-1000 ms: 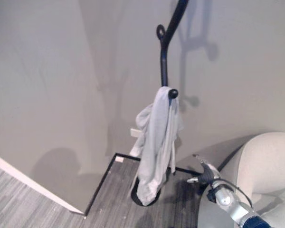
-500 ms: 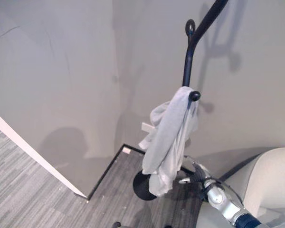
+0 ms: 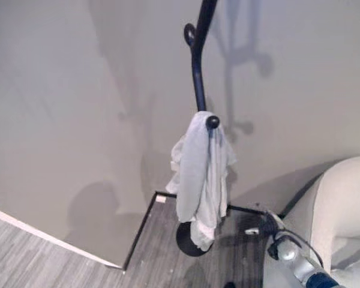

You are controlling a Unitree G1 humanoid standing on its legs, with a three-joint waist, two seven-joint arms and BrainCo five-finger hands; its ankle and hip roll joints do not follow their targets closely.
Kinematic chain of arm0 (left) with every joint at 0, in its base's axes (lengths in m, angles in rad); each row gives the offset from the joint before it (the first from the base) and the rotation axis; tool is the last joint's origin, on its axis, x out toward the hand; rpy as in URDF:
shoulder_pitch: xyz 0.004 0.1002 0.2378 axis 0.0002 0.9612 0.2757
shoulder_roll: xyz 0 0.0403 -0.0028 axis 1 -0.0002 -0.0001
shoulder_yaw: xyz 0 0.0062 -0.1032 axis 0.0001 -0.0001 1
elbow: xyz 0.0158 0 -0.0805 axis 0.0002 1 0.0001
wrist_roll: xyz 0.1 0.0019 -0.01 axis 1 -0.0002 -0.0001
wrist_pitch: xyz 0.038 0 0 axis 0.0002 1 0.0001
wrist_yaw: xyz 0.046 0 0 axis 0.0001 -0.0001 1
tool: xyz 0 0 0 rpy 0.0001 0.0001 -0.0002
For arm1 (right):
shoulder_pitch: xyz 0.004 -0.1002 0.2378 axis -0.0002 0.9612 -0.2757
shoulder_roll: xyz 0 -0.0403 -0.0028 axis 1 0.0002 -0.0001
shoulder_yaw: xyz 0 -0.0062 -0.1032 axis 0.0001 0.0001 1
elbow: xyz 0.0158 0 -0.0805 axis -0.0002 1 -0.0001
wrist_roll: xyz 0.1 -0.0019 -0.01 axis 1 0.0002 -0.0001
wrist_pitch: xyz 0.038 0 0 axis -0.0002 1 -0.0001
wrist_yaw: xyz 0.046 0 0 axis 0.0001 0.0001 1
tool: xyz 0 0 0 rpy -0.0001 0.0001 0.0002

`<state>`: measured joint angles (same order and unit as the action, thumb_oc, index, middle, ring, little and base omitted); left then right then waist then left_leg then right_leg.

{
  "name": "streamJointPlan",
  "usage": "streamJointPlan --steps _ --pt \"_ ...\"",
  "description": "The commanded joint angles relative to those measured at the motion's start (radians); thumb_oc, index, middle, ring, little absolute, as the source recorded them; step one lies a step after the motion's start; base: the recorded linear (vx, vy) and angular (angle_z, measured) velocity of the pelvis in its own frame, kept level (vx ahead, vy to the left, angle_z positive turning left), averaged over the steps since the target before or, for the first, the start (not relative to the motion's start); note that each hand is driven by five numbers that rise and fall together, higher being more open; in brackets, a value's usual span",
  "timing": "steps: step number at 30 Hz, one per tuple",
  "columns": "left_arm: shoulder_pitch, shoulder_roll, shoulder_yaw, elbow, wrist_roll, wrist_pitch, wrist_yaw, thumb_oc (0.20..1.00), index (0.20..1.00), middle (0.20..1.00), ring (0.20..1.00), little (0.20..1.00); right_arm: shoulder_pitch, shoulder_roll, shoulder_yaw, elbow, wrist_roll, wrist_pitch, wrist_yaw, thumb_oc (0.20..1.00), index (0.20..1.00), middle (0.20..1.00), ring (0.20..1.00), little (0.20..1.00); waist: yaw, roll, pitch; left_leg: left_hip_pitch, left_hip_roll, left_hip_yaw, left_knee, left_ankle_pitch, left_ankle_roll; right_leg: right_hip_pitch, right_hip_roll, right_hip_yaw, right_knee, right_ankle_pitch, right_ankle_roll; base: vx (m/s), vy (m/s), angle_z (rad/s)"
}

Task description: Hang the clothes on the sofa on the clothes rack.

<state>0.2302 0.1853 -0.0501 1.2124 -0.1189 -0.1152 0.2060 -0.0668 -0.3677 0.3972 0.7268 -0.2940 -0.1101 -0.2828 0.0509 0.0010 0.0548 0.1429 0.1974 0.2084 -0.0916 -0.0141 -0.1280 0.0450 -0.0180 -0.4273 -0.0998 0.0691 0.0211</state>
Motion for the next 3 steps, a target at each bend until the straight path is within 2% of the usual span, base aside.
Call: streamJointPlan --steps 1,3 --pt "-0.047 -0.005 -0.008 0.053 -0.103 -0.023 -0.027 1.0 1.0 1.0 1.0 1.0 -0.048 0.055 -0.003 0.071 0.054 -0.005 -0.047 1.0 1.0 1.0 1.0 1.0 -0.007 -0.058 -0.039 0.012 0.035 0.039 0.041 0.0 0.001 0.003 -0.098 0.07 0.052 -0.06 0.081 0.01 0.041 -0.1" --pt "-0.055 -0.01 0.01 0.068 -0.148 -0.019 -0.032 1.0 1.0 1.0 1.0 1.0 -0.045 0.08 -0.027 0.139 0.107 0.003 -0.051 1.0 1.0 1.0 1.0 1.0 -0.012 -0.053 -0.046 0.018 0.032 0.041 0.038 -0.002 0.003 0.006 -0.101 0.071 0.05 -0.056 0.082 0.01 0.029 -0.04"
